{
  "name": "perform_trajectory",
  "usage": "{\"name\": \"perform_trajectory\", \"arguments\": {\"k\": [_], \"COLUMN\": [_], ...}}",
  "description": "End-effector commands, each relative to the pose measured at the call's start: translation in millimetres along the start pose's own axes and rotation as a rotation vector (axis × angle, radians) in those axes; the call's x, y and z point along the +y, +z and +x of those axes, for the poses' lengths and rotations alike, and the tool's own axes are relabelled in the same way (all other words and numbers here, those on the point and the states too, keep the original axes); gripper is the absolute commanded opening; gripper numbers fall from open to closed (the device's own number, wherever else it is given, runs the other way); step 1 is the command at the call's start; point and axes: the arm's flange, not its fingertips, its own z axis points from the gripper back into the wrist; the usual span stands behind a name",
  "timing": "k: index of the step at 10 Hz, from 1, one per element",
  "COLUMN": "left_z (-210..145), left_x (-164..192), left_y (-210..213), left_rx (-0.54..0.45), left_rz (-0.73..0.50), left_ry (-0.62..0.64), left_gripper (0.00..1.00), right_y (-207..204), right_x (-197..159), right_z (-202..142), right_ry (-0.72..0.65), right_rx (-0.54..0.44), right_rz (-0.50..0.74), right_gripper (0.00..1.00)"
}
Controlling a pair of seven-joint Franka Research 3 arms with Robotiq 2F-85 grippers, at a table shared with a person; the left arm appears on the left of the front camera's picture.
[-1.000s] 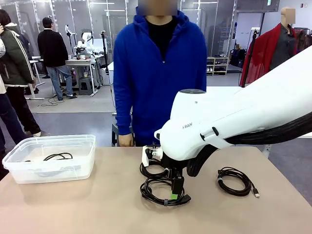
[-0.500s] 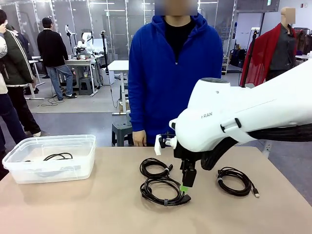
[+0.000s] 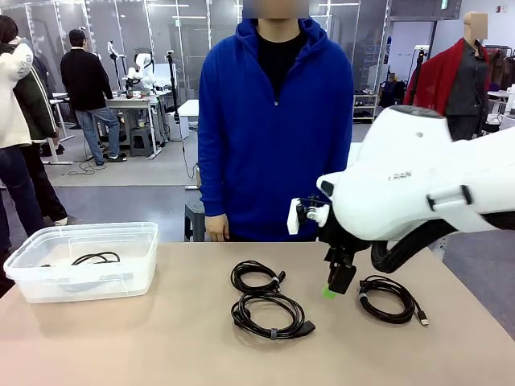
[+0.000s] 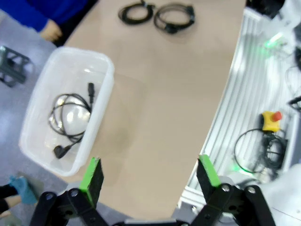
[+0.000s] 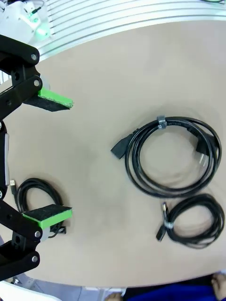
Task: Organize and store the cables.
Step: Place the Power Cable into the Organizing box.
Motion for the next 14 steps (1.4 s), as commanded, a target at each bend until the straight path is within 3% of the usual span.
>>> {"name": "perform_trajectory", "arguments": {"k": [1, 4, 5, 7, 10, 14], "left_z": [28, 60, 70, 96, 144, 194], "left_x": [2, -6, -10, -16, -34, -54], "left_y": [-25, -49, -56, -91, -146, -206], "left_rx": [0.041, 0.128, 0.109, 0.157, 0.231, 0.348], "left_rz": [-0.022, 0.072, 0.088, 0.029, -0.008, 0.062], "left_ry": [-0.064, -0.130, -0.176, -0.251, -0.397, -0.525], "left_gripper": [1.00, 1.00, 1.00, 1.00, 1.00, 1.00], "right_y": [16, 36, 42, 58, 78, 102], "right_x": [11, 16, 18, 24, 17, 7], "right_z": [-20, -48, -58, -80, -108, -155], "right_ry": [-0.045, -0.095, -0.119, -0.167, -0.161, -0.152], "right_rx": [-0.068, -0.148, -0.168, -0.214, -0.263, -0.315], "right_rz": [-0.048, -0.081, -0.091, -0.109, -0.034, 0.034], "right_gripper": [1.00, 1.00, 1.00, 1.00, 1.00, 1.00]}}
